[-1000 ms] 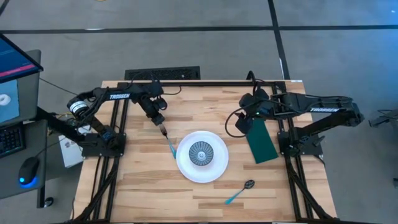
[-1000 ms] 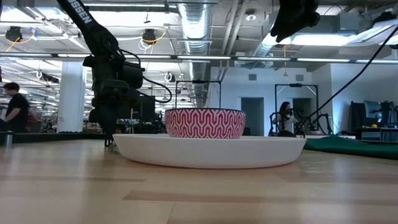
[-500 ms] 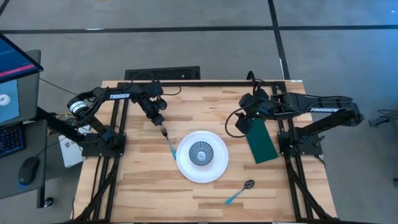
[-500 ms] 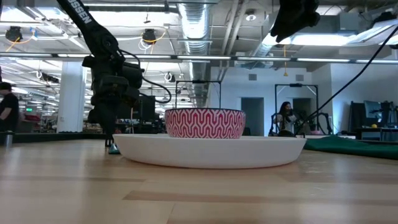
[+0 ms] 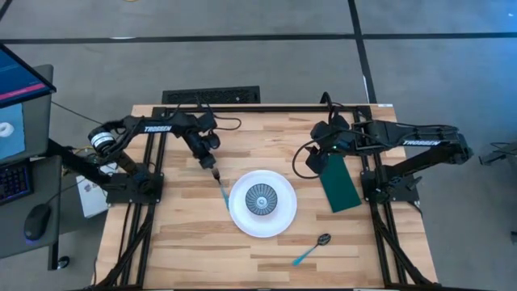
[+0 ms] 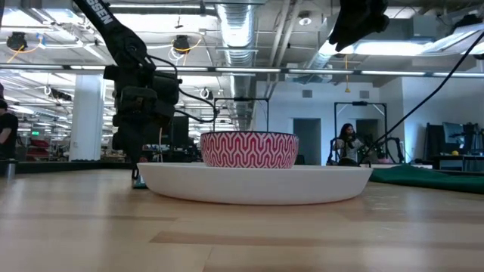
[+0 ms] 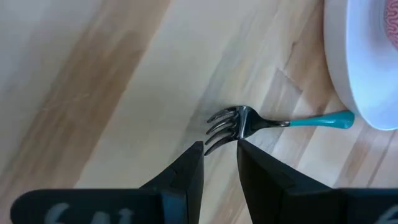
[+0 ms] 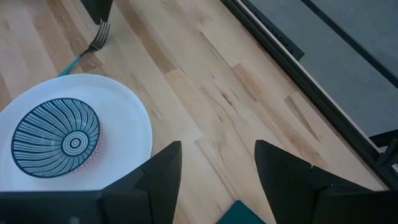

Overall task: Set table place
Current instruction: Put the blue fork on the right side of the white plate

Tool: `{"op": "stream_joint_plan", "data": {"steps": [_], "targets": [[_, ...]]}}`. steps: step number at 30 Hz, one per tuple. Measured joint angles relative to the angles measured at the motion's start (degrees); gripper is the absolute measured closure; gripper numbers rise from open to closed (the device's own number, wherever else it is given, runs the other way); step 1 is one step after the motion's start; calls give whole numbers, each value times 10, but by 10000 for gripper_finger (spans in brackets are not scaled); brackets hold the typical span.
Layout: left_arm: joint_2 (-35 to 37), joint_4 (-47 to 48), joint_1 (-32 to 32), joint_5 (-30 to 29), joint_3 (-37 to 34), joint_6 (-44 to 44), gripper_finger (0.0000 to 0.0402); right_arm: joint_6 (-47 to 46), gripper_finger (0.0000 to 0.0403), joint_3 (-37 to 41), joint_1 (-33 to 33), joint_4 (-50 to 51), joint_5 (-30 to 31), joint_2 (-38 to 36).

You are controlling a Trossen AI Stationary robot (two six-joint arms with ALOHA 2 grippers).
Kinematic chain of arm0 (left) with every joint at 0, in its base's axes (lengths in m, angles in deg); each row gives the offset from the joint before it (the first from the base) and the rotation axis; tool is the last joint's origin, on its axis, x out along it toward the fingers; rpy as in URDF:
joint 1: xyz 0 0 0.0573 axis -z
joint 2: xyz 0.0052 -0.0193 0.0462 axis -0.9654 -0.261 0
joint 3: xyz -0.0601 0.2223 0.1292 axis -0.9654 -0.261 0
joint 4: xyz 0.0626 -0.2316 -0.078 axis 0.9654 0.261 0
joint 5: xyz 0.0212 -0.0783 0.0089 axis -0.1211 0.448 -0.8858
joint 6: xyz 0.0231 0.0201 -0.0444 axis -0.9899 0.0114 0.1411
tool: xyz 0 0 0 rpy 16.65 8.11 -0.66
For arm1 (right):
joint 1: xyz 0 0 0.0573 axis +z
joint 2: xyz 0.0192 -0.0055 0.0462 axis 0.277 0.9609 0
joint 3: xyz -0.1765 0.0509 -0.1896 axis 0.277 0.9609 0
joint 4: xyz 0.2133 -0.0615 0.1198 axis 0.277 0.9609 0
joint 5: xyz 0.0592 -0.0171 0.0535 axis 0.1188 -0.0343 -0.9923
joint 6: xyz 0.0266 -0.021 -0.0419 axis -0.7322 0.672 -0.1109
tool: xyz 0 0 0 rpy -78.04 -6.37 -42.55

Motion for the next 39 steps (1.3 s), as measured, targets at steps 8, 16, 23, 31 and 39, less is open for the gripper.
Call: {"op": "stream_joint_plan", "data": {"steps": [8,16,23,31,39], "targets": [[0,-6,15,-39,0,10,315,0,178,0,0,0,0,0],[-2,-37,26,-13,0,11,315,0,178,0,0,0,0,0],[-13,-38,43,-26,-2,11,315,0,178,0,0,3,0,0],[-13,-52,49,-42,-2,12,315,0,178,0,0,4,0,0],[-13,-56,55,-44,-2,6,315,0,178,0,0,4,0,0]]}}
